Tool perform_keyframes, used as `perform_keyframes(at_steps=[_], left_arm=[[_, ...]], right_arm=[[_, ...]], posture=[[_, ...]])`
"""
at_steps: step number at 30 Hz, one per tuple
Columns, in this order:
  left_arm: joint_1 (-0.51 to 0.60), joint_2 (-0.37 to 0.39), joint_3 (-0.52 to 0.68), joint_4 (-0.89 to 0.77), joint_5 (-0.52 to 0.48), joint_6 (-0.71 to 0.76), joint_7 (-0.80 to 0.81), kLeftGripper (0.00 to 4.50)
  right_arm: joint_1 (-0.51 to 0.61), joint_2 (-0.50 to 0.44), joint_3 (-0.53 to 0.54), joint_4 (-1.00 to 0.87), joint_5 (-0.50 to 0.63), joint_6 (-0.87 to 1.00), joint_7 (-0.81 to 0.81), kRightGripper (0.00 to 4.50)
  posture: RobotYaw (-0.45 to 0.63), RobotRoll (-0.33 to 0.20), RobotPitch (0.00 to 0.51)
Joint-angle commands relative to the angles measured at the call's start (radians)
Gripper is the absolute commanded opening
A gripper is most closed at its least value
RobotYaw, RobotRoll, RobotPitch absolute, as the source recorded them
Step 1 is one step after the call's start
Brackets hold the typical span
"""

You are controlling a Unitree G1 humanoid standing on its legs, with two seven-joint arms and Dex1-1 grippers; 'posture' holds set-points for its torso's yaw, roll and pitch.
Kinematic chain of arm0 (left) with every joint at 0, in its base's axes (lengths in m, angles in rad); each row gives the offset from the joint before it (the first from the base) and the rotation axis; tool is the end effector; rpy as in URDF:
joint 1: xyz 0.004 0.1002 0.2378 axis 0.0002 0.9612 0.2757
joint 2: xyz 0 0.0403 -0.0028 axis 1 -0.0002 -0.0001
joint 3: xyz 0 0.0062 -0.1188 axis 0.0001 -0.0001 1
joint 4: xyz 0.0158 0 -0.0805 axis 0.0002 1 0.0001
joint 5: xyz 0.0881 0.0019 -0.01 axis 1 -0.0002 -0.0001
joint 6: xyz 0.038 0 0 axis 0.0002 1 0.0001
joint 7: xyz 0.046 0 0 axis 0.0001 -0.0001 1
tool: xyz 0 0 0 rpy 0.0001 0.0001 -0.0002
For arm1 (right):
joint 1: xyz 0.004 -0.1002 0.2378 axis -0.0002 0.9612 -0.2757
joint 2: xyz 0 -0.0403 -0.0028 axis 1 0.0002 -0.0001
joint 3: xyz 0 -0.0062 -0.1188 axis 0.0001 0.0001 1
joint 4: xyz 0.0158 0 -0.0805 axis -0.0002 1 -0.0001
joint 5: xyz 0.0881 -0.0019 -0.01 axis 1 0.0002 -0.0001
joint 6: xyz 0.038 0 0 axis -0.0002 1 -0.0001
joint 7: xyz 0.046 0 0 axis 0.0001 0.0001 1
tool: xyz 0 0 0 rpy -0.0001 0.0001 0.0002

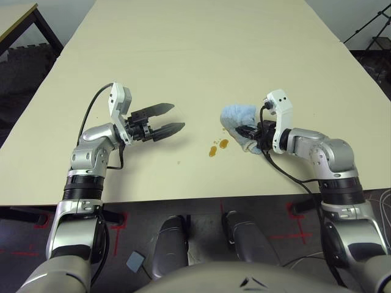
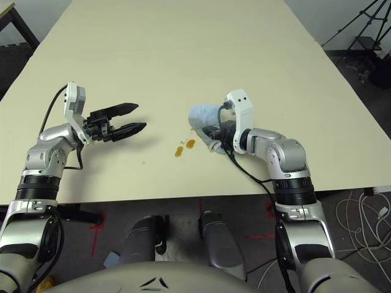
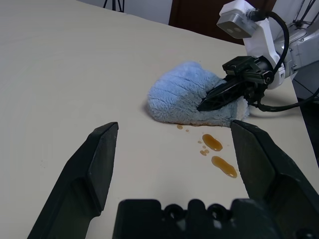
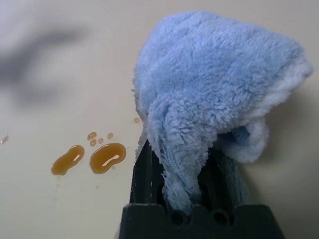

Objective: Wipe the water off the table with a rag.

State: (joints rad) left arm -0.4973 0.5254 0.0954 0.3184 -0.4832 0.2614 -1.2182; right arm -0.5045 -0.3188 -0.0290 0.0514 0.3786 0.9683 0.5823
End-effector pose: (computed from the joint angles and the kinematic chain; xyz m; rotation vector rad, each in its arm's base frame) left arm 0.2845 0.2618 0.1192 -0.0336 -0.0019 -1.1203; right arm 0.2776 -0.1873 0.1039 0.1621 0.5108 0.6975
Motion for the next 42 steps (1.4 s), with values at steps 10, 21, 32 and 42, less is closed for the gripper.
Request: perform_keyframes(at_steps=[10, 21, 32, 42], left_arm=[[-0.002, -0.002, -0.017, 0.021, 0.016, -0.020, -0.010, 4.50], [-0.033, -0.007, -0.024, 0.082, 0.033, -0.049, -0.034, 4.50], [-0.081, -0.024, -0.043, 0.147, 0.046, -0.075, -0.054, 4.50], [-0.124, -0.009, -0.046, 0.217, 0.066, -0.085, -0.100, 4.50]], right_arm=[[-0.046, -0.147, -0.135, 0.241, -0.042, -0.082, -0.117, 0.09], [-0.084, -0.237, -0.190, 0.199, 0.009, -0.062, -0.099, 0.09], [0.115, -0.131, -0.019, -0.162, 0.076, 0.101, -0.066, 0.09], [0.191, -0.033, 0.045, -0.302, 0.096, 0.190, -0.100, 0.09]], posture=[[-0.20, 0.000, 0.139], [-0.21, 0.000, 0.129], [-0.25, 0.000, 0.127], [-0.26, 0.000, 0.135]])
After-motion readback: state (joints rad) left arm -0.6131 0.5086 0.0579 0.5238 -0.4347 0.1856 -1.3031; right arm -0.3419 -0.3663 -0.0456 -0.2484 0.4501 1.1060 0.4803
